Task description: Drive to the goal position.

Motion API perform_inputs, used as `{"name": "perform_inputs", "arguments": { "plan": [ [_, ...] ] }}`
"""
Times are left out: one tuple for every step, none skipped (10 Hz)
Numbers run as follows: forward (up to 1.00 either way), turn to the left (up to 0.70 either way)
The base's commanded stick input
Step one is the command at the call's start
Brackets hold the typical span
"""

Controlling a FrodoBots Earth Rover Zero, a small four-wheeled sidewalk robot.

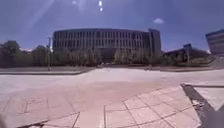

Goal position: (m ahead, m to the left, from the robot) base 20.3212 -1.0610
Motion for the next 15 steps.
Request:
{"name": "perform_inputs", "arguments": {
  "plan": [
    [0.70, 0.00],
    [0.70, 0.00],
    [0.70, 0.00],
    [0.70, 0.00],
    [0.70, 0.00],
    [0.70, 0.00],
    [0.70, 0.00],
    [0.70, 0.00],
    [0.70, 0.00],
    [0.70, 0.00],
    [0.70, 0.00],
    [0.70, 0.00],
    [0.70, 0.00],
    [0.70, 0.00],
    [0.70, 0.00]
  ]
}}
